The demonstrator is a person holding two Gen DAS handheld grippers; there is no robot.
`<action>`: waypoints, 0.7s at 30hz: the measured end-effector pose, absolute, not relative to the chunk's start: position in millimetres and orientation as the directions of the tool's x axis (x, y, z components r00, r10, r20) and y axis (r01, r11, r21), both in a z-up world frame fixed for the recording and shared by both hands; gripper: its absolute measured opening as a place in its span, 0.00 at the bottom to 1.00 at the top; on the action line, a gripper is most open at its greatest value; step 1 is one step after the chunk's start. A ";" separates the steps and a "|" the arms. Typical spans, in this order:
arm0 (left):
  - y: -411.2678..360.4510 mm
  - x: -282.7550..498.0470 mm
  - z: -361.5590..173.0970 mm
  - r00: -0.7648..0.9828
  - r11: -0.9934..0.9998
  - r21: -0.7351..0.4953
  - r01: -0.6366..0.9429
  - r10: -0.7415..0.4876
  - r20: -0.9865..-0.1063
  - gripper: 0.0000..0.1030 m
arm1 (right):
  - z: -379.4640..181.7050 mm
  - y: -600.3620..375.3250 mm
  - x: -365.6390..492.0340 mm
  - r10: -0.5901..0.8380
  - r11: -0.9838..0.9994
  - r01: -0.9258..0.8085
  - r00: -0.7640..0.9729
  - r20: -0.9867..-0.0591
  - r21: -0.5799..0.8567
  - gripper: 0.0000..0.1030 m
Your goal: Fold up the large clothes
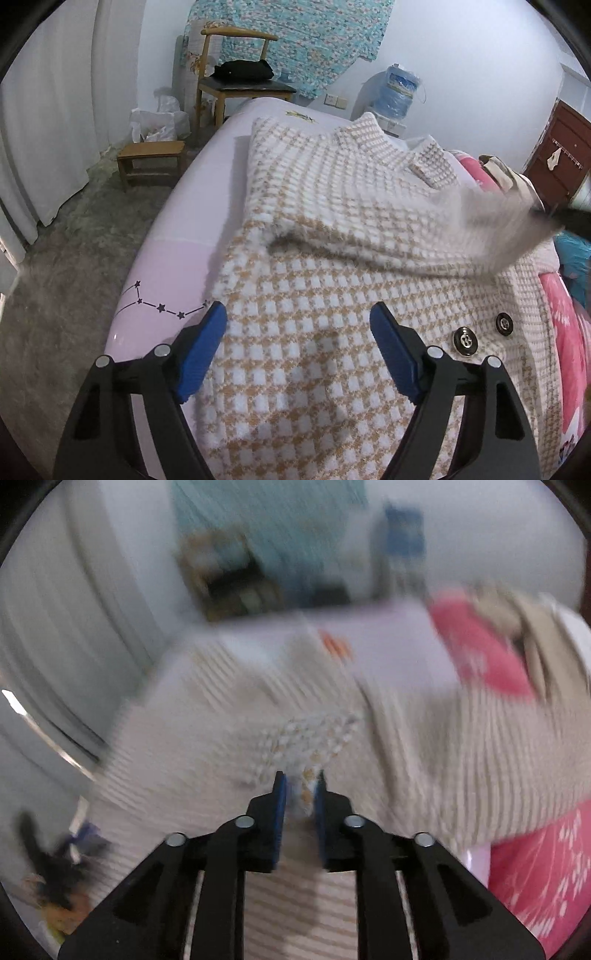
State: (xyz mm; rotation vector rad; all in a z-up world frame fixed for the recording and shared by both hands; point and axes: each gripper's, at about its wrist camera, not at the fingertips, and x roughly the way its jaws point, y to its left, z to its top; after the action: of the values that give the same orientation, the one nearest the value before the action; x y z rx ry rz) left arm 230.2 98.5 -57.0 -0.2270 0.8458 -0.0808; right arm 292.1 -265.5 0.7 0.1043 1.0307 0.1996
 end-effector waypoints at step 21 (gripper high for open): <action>122.7 256.2 -61.0 0.654 0.982 -0.152 -0.113 -0.042 -0.755 0.52 | -49.7 -290.4 353.3 0.232 0.970 -0.025 0.383 -0.894 0.241 0.42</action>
State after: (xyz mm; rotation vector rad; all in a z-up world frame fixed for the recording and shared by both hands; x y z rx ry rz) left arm 256.2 122.7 -61.0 -0.1925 0.8583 0.0402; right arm 353.3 -290.4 -49.7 0.1997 1.1683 0.1655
